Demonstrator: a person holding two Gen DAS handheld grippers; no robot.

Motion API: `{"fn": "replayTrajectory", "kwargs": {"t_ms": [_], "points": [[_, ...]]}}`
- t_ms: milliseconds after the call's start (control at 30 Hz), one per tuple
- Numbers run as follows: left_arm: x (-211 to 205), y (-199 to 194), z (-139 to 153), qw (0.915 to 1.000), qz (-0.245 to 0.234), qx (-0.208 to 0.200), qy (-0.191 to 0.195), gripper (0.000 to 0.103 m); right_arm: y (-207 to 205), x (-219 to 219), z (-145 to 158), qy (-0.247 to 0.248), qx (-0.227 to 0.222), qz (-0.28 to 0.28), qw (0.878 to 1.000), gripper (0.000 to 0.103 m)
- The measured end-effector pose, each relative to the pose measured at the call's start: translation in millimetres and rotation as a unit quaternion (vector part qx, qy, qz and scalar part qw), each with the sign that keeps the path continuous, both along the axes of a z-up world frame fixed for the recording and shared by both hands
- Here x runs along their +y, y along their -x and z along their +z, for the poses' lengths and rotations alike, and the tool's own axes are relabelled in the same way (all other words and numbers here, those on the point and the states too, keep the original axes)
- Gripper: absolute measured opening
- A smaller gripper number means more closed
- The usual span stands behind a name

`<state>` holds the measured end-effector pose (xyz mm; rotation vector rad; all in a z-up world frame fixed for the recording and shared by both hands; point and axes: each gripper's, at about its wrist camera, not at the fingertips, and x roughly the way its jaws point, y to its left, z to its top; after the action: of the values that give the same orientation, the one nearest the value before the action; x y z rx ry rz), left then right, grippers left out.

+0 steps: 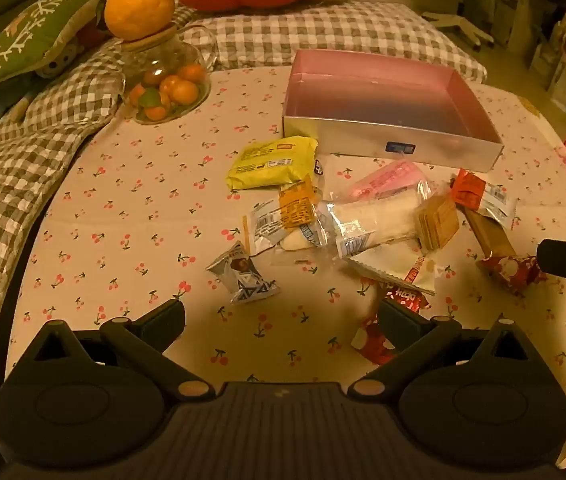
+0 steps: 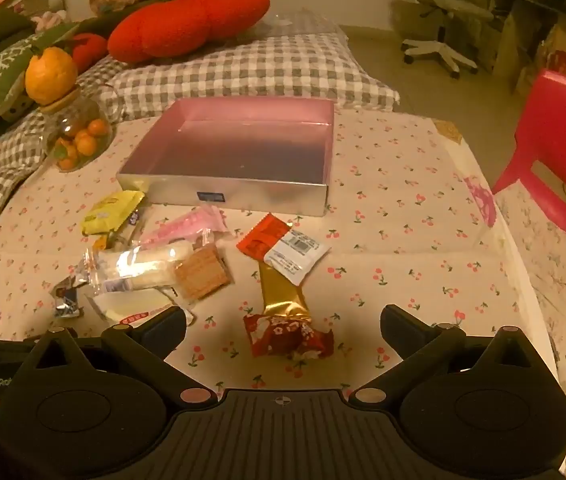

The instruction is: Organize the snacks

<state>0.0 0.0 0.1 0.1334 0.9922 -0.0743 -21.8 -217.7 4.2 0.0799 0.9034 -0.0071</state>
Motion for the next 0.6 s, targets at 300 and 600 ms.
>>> {"fn": "replayTrajectory", "kwargs": {"t_ms": [300, 600], "points": [[6.2, -1.2, 1.7, 1.0000, 0.004, -0.003, 0.005, 0.103, 2.6, 11.4, -2.4, 0.019, -0.004, 0.002, 1.000, 0.103], [1.2, 1.8, 2.7, 0.9999, 0.007, -0.013, -0.003, 0.103, 3.9, 11.5, -4.2, 0.022, -0.002, 0.015, 1.000, 0.103]]}}
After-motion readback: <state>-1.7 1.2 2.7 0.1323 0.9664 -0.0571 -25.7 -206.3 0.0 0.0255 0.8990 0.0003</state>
